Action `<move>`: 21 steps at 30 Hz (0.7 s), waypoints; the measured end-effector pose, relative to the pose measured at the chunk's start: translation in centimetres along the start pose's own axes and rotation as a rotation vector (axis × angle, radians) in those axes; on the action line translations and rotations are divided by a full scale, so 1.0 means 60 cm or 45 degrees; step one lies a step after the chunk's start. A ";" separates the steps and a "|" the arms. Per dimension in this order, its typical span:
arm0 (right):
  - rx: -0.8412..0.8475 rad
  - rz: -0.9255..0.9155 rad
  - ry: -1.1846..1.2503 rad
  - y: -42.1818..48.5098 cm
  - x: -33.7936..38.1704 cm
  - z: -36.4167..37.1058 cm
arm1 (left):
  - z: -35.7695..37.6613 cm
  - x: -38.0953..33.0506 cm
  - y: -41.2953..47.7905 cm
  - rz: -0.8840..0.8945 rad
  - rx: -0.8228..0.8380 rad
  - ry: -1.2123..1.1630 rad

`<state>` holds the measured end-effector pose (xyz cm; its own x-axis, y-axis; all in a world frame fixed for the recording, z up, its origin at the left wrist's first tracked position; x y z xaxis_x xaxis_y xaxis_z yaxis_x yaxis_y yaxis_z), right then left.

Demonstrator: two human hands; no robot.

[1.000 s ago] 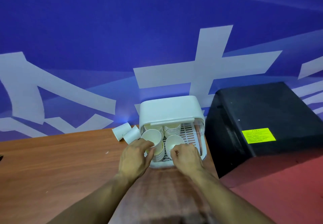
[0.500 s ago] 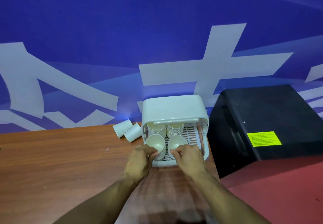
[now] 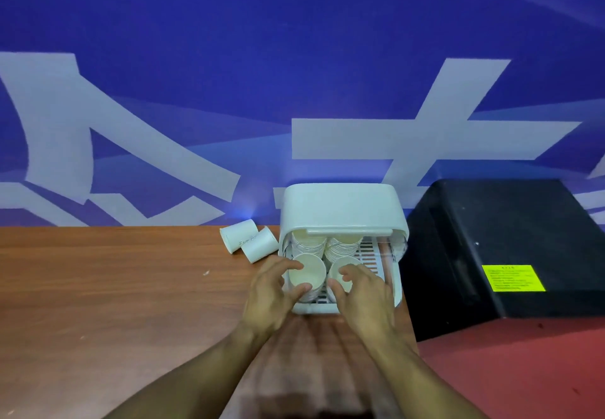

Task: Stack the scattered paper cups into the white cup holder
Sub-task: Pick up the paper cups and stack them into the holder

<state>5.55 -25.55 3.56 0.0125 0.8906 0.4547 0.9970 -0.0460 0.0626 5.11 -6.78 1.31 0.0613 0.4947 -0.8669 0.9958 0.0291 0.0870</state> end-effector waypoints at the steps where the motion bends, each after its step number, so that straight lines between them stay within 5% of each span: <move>1: -0.063 -0.048 0.009 -0.001 0.016 0.000 | -0.011 0.006 0.002 -0.023 -0.086 -0.048; 7: 0.050 -0.350 0.053 -0.001 0.149 0.029 | -0.086 0.063 0.033 -0.395 -0.338 -0.083; 21: 0.599 0.035 0.039 0.142 0.259 0.195 | -0.141 0.198 0.135 -0.835 -0.131 -0.545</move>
<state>15.12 -6.82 0.76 0.0441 0.8780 0.4767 0.9229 0.1468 -0.3559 13.31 6.66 -4.15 -0.4945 -0.0282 -0.8687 0.8277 0.2900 -0.4805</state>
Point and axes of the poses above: each hand's wrist, its own y-axis towards the middle knuckle, its own z-axis out of the palm, x = y × z, the point moved 1 cm from there along y, towards the middle knuckle, and after that the axes turned 1 degree about z, right-handed, at the moved point
